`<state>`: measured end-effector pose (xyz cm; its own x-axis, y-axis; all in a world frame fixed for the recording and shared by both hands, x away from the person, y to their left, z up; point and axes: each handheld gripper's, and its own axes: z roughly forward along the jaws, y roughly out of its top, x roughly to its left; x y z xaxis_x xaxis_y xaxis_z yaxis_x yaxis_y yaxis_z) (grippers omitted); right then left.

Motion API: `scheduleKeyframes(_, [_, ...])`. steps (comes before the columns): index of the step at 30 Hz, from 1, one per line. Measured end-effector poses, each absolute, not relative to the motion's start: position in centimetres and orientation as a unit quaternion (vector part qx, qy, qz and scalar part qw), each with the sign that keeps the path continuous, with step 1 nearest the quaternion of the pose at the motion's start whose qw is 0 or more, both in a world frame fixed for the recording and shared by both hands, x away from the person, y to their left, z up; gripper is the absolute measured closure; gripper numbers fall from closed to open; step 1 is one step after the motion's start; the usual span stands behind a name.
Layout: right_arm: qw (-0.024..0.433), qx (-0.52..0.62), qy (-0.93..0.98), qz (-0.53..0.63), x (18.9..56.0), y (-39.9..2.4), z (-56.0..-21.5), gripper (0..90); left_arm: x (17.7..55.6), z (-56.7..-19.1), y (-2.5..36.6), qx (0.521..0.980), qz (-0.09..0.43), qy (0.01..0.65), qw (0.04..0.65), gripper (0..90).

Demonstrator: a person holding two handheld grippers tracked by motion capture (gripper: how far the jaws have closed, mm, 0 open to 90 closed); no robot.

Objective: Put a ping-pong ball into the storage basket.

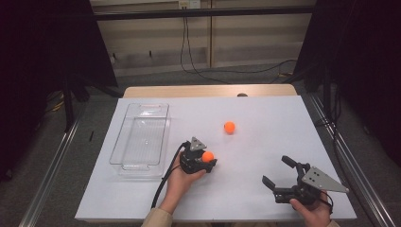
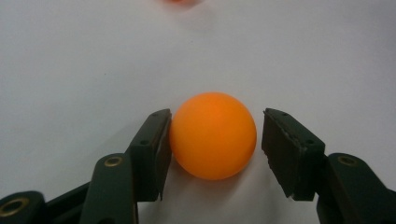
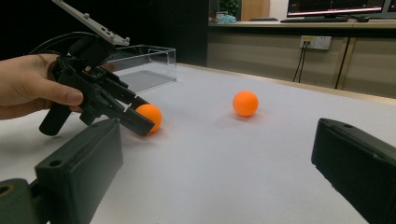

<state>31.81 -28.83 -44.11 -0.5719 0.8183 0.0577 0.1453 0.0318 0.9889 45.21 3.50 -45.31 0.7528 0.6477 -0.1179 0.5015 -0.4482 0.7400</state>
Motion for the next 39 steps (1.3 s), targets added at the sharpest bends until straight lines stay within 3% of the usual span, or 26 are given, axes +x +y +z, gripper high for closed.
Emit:
scheduleKeyframes(23, [0.282,0.363,0.662,0.592,31.74,-28.85,-44.09,1.4,45.35,-45.46,3.55,0.847,0.09,0.344,0.396,50.6])
scheduleKeyframes(39, [0.283,0.361,0.663,0.592,31.77,-28.88,-44.08,1.4,45.19,-44.81,3.92,0.843,0.089,0.358,0.392,51.0])
